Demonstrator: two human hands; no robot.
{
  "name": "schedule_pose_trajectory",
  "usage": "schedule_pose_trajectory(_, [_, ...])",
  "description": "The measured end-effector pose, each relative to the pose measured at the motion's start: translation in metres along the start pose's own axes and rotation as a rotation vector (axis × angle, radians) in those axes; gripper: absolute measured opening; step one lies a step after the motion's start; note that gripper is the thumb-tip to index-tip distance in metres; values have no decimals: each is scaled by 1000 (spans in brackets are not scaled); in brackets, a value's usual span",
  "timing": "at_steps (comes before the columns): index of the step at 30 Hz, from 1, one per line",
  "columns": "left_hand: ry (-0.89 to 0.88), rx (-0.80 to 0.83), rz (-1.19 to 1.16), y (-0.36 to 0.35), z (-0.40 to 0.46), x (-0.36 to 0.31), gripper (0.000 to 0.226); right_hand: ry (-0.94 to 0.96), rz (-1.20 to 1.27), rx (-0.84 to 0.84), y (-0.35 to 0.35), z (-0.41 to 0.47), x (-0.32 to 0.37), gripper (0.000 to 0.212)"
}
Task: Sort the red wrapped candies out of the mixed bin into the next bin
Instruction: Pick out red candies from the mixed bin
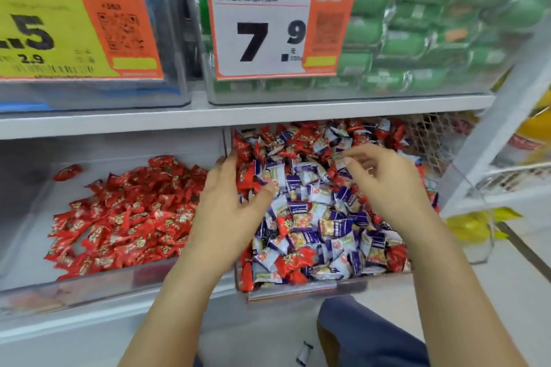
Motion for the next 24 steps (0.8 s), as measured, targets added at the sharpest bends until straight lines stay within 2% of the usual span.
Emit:
schedule_pose_trajectory(3, [-19, -10, 150, -4, -1, -1, 71, -114, -93, -16, 11, 9, -26, 25])
schedule_pose_trajectory(6, [-16, -85, 153, 3, 0, -3, 59, -247, -193, 108, 5, 5, -58, 33])
schedule_pose_trajectory(8, [-14, -100, 156, 5, 0, -5, 53, -272, -197, 184, -1, 0, -68, 33])
schedule_pose_trajectory(11, [-14, -87, 181, 4, -1, -6, 51, -257, -158, 287, -12, -6, -68, 31])
schedule_pose_trajectory(13, [-8, -88, 187, 4, -1, -7, 50, -209, -219, 354, -25, -10, -63, 40])
schedule_pose_trajectory(16, [-9, -76, 203, 3, -1, -8, 47, -85, -299, 334, -35, -9, -52, 38])
schedule_pose_trajectory(18, [-7, -61, 208, 1, -1, -7, 46, -75, -280, 332, -35, -7, -51, 32])
schedule_pose_trajectory(21, [-8, -80, 239, 3, -1, -7, 44, -72, -317, 378, -41, -7, -55, 37])
schedule_pose_trajectory(24, [-270, -279, 321, 23, -10, -47, 32, -44, -297, 379, -43, -8, -52, 28])
Point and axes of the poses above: each hand's wrist, its own z-axis towards the middle knuckle, its own y-axis out of the back of the hand, x = y × z, the point moved 10 cm from there along z, towards the middle knuckle, and after that the axes turned 4 degrees about -y, right-handed, at the moved point
